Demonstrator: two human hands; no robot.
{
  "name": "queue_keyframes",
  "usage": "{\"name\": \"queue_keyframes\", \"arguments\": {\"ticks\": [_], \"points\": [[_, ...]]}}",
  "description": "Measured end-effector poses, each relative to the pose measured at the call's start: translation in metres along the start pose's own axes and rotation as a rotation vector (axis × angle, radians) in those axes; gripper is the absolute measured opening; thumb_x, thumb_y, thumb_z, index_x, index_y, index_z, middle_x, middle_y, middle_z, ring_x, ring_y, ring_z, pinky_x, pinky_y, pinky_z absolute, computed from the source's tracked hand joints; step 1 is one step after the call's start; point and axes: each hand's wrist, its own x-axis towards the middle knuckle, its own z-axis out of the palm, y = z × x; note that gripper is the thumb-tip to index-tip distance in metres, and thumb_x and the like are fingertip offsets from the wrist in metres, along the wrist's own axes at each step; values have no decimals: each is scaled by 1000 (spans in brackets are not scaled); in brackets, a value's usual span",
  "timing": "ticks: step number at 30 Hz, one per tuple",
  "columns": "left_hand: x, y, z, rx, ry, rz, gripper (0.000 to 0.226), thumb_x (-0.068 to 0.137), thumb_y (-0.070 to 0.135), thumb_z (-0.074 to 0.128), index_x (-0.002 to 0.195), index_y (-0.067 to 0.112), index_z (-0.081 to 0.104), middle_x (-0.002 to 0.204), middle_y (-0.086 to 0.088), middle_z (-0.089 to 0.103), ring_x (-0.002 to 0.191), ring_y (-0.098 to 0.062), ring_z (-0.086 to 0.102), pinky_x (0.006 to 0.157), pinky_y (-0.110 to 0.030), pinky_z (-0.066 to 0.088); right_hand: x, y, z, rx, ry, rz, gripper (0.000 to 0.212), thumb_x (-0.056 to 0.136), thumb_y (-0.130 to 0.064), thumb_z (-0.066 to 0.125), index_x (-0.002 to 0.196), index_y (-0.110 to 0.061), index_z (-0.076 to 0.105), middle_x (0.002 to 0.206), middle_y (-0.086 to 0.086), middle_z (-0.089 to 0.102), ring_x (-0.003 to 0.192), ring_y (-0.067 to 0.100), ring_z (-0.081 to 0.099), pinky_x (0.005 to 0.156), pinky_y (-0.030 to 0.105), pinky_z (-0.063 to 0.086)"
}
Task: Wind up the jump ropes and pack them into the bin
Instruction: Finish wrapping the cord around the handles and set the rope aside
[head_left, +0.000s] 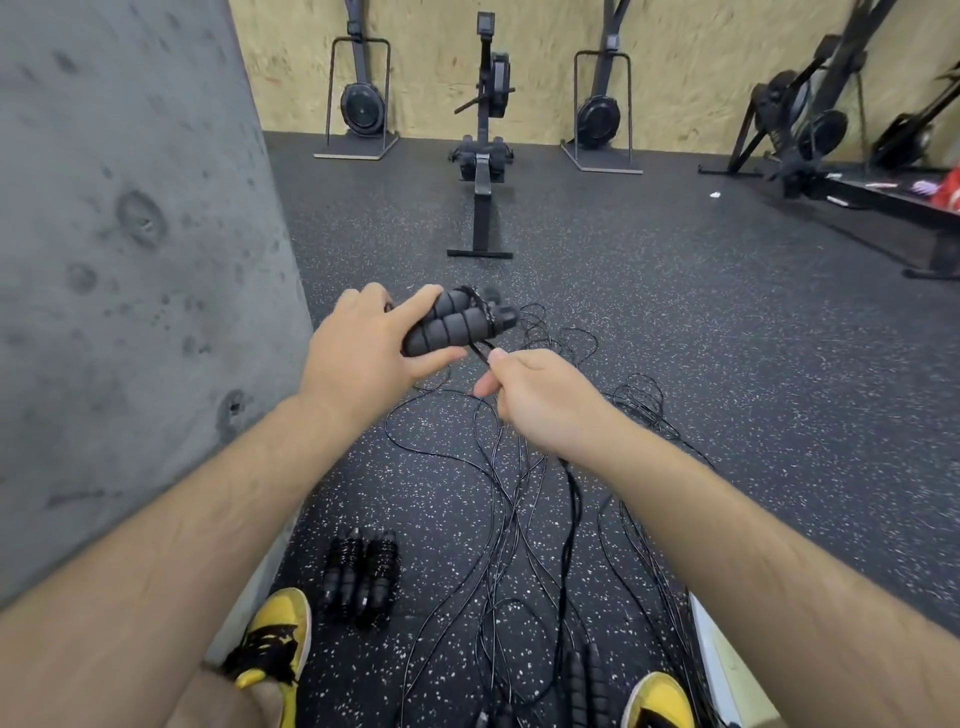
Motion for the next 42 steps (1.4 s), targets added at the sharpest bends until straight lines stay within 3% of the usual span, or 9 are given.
{"name": "queue_keyframes", "arguments": {"ticks": [3,9,15,25,31,34,36,38,42], "points": [[1,-22,1,69,-39,-41,76,76,83,45,132,34,59,86,-7,44,85,-32,49,60,-35,39,-15,-6,-11,-187,-48,-75,45,106,-33,30,83,-21,66,56,-8,53,41,2,44,51,27,31],[-6,-22,11,161,-114,113,73,76,77,54,129,29,65,84,-12,51,76,-32,51,58,-33,36,-27,-10,-24,-647,30,-369,31,103,-42,38,82,-23,49,72,-9,52,69,16,49,58,33,33],[-18,-19,17,122,-171,258,80,79,86,38,131,31,63,84,-8,51,74,-28,47,60,-37,50,-10,2,-45,-910,206,-480,34,106,-40,30,105,-19,56,85,-4,54,79,26,56,67,35,41],[-35,16,-11,-215,-197,592,74,87,77,50,139,27,60,98,3,51,82,-16,41,76,-27,35,23,34,-65,-758,198,-530,27,105,-39,38,105,-27,62,97,-10,63,89,19,59,76,36,47],[-35,29,-23,-349,-112,463,75,85,76,56,142,28,58,97,2,53,84,-18,48,81,-32,40,25,61,-46,-378,105,-383,13,100,-26,52,88,-27,54,77,-13,59,75,16,56,73,35,49],[-31,33,-22,-383,-69,381,74,85,77,56,142,29,58,93,3,53,83,-20,48,79,-34,41,28,62,-21,-251,-34,-226,22,92,3,51,97,-16,62,91,-3,65,87,21,62,82,39,54],[-27,32,-19,-379,-45,335,74,84,77,56,141,29,58,91,4,50,82,-20,47,78,-35,41,24,54,-1,-285,-52,-142,30,95,5,38,107,-1,64,103,11,65,102,32,60,89,38,50],[-24,31,-15,-339,-21,287,75,84,79,52,141,31,57,89,4,48,82,-19,46,77,-36,42,21,49,9,-217,-23,-198,34,96,4,31,103,4,63,97,18,62,94,32,58,74,28,37],[-20,30,-9,-179,18,185,77,81,85,45,140,37,54,90,2,44,82,-21,41,70,-40,48,15,45,15,-191,30,-204,28,104,-14,36,84,-14,55,74,1,54,65,17,48,58,28,35]]}}
